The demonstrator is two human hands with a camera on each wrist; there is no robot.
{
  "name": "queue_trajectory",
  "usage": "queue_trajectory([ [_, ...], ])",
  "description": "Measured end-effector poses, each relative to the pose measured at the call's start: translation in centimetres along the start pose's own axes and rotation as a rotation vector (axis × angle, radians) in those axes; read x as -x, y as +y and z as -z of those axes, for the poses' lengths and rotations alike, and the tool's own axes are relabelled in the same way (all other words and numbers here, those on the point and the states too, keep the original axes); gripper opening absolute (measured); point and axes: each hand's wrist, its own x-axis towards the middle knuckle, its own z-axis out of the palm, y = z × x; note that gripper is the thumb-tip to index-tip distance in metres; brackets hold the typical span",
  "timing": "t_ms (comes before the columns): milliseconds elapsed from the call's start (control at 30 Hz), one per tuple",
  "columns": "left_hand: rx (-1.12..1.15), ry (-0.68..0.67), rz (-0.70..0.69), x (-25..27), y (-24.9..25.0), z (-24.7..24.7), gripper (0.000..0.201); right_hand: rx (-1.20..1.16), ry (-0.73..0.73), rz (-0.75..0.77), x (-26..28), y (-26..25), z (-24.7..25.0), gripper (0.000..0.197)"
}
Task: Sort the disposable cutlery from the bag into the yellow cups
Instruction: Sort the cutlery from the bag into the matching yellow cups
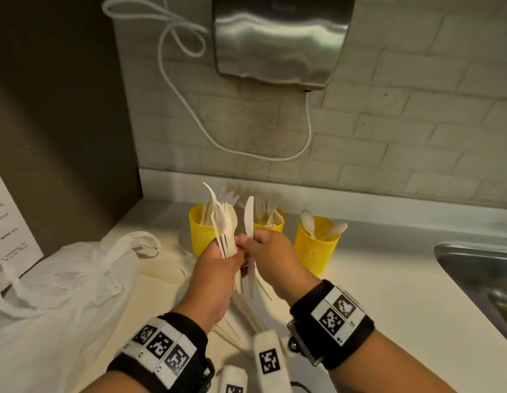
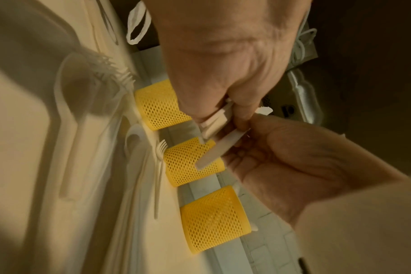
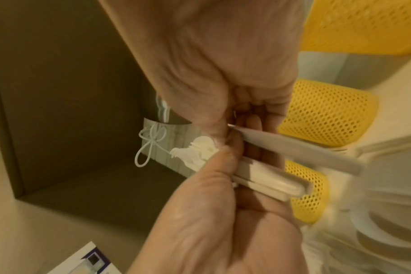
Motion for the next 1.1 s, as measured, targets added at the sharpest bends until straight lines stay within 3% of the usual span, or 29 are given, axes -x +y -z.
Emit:
queue_trajectory([
  [100,-0.052,0.089,-0.023,0.0,0.1,0.1,0.005,-0.280,0.212,0.032,-0.4,-0.1,0.3,0.024],
  [167,-0.266,0.177,-0.103,-0.2,-0.3,0.5,0.005,-0.440,0.206,0.029,-0.6,-0.6,0.7,0.024],
  [233,-0.509,0.189,-0.180,-0.3,-0.6,0.9,0.011,-0.351,0.135,0.014,0.0,-0.9,0.6,0.024],
  [300,-0.610,0.135,-0.184,0.1,-0.6,0.7,0.023,-0.132,0.058,0.017,0.7,-0.9,0.1,0.026],
  [367,-0.600,0.095,-0.141,0.4,-0.4,0.2,0.030,-0.075,0.020,0.048,1.0,-0.7,-0.5,0.028],
  [500,-0.502,0.006,-0.123,0.4,-0.2,-0.3,0.038,-0.176,0.074,0.018,0.4,0.0,-0.7,0.020],
  [600,-0.285,-0.045,-0.060,0.5,0.0,-0.2,0.023,-0.220,0.036,0.004,0.0,0.4,-0.3,0.012],
  [700,-0.214,0.003,-0.082,0.4,-0.2,-0.1,0.024,-0.312,0.011,-0.011,0.1,0.3,0.0,0.010],
  [833,-0.081,0.079,-0.037,0.0,-0.3,-0.2,0.017,-0.464,-0.007,-0.044,0.5,0.0,0.4,0.020],
  [1100,-0.018,0.068,0.005,-0.5,-0.6,0.1,0.015,-0.543,0.030,-0.105,0.2,0.6,0.5,0.008],
])
